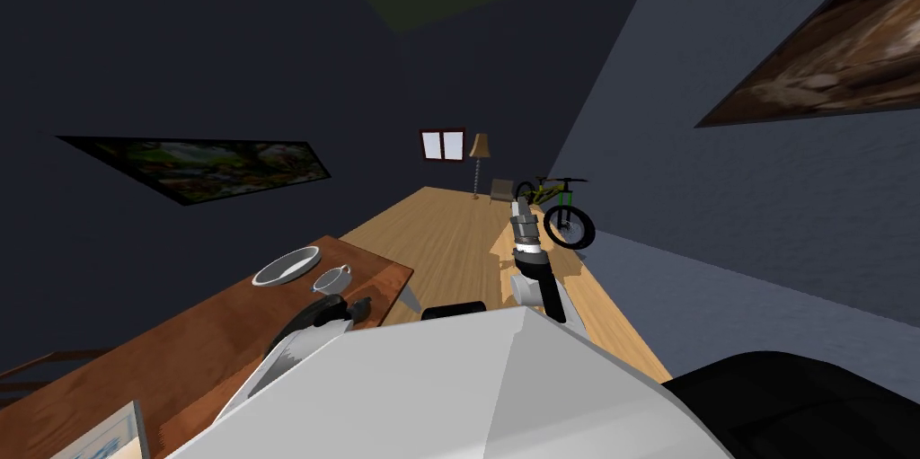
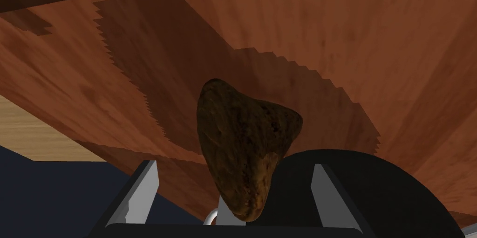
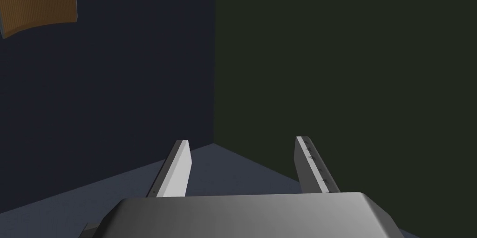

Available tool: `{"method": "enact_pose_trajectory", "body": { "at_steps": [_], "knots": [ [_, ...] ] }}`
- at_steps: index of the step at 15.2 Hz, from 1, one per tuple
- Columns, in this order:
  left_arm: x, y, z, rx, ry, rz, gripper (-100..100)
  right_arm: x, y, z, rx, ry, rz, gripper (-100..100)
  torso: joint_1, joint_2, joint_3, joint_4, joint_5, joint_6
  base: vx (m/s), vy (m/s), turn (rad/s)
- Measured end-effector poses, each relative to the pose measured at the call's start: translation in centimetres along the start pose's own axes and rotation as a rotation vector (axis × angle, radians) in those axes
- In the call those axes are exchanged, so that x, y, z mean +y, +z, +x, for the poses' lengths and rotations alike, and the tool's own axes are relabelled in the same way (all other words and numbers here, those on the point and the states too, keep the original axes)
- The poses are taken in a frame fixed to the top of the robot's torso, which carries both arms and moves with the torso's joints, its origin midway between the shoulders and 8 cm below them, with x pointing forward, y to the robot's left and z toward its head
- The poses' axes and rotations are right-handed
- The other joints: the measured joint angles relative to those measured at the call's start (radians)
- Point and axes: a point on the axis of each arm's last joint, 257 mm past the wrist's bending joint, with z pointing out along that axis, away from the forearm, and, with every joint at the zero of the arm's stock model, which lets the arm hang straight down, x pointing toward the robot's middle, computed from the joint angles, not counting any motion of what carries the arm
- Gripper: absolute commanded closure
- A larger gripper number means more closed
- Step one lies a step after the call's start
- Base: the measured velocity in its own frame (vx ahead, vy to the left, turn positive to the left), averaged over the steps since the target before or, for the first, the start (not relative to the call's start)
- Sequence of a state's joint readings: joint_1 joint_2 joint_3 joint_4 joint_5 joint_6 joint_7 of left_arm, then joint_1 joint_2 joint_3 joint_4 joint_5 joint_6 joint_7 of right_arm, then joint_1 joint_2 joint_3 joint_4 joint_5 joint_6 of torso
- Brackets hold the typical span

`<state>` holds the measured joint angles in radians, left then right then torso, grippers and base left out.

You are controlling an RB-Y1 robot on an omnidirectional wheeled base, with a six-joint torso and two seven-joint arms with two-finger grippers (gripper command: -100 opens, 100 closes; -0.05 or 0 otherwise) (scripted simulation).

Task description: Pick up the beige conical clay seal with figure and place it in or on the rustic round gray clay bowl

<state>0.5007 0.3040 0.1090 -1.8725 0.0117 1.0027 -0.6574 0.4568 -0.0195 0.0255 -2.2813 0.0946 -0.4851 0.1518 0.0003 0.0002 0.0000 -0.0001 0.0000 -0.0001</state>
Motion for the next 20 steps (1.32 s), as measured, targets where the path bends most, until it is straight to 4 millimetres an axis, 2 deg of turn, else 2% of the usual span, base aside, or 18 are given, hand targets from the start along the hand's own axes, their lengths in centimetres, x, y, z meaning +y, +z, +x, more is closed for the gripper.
{"method": "enact_pose_trajectory", "body": {
  "at_steps": [2, 3, 8, 13, 20],
  "knots": [
    [0.0, 0.6, 0.1, -0.003, -0.003, 0.001, -100, 0.0, 0.0, 0.0, 0.0, 0.0, 0.0, 0, 0.0, 0.001, 0.0, 0.0, 0.0, 0.0, -0.008, 0.014, -0.015],
    [0.0, 0.6, 0.1, -0.004, -0.004, 0.002, 100, 0.0, 0.0, 0.0, 0.0, 0.0, 0.0, 0, 0.0, 0.001, 0.0, 0.0, 0.0, 0.0, 0.0, 0.0, 0.0],
    [0.0, 0.6, 0.1, -0.004, -0.004, 0.003, 100, 0.0, 0.0, 0.0, 0.0, 0.0, 0.0, 0, 0.001, -0.001, -0.001, 0.0, 0.001, 0.001, 0.0, -0.001, 0.008],
    [0.0, -0.6, -0.1, 0.001, 0.002, 0.001, 100, 0.0, 0.0, 0.0, 0.0, 0.0, 0.0, 0, -0.001, -0.002, -0.001, 0.0, 0.0, 0.001, -0.005, -0.02, -0.007],
    [-1.6, -1.9, -1.1, 0.039, -0.005, 0.038, 100, 0.0, 0.0, 0.0, 0.0, 0.0, 0.0, 0, -0.005, 0.007, 0.004, 0.002, -0.001, 0.002, -0.112, -0.046, -0.151]
  ]
}}
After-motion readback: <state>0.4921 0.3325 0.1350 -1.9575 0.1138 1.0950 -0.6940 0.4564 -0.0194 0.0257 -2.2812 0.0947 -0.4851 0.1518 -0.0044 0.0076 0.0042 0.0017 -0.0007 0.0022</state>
